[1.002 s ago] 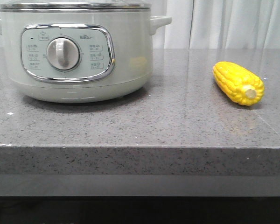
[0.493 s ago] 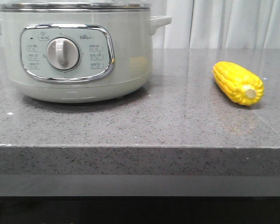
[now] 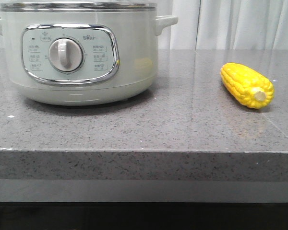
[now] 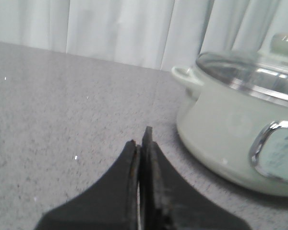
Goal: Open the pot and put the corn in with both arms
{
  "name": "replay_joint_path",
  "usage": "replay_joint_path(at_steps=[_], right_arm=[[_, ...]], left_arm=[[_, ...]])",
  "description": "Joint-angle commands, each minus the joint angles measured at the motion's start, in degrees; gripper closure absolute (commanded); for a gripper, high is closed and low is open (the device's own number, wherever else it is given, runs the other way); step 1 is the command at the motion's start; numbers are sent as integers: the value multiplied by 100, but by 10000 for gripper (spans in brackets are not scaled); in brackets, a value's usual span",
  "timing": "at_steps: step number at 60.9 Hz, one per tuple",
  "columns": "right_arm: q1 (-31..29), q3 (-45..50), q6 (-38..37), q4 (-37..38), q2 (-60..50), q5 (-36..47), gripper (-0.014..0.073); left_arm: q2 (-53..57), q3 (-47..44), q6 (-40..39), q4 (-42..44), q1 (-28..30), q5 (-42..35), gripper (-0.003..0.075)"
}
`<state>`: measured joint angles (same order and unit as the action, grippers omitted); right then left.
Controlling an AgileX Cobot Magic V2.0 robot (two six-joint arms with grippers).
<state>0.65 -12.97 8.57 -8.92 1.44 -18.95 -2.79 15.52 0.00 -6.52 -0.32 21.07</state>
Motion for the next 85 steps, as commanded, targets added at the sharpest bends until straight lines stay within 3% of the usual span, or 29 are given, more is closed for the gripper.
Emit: replay_joint_path(at_steps=[1,13,25,29,34,40,44,48,52,71,85], right_arm=[[-38,-780,0,37,529,248,662],[-38,-1861,0,37,1847,231,662],[-38,-2204,0,37,2477,256,662],[-38,-2198,0,37,2464,216,645],[-38,-2198,0,37,2466,174,539],[-38,-2192,0,37,2466,117,266],[-38,-2192,0,37,2466,72,98],[-38,-2192,0,37,2466,59,-11],[-38,-2192,0,37,2466,59,-55],[-38,-2192,0,37,2466,60,-51],[-38,-2192,0,37,2466,60,-51]], left_arm=[[-513,773,0,94,1,100,738],[-1817,1822,31,392,1,119,738],[-2507,2266,54,392,1,-294,720],[-2507,2265,70,392,1,-494,640],[-2507,2265,91,392,1,-626,435],[-2507,2230,91,392,1,-615,160],[-2507,2180,91,392,1,-615,71],[-2511,2140,91,288,1,-588,60],[-2511,2140,91,203,1,-478,60],[-3931,3640,750,39,-78,733,60],[-5519,5257,750,-20,-881,1518,60]])
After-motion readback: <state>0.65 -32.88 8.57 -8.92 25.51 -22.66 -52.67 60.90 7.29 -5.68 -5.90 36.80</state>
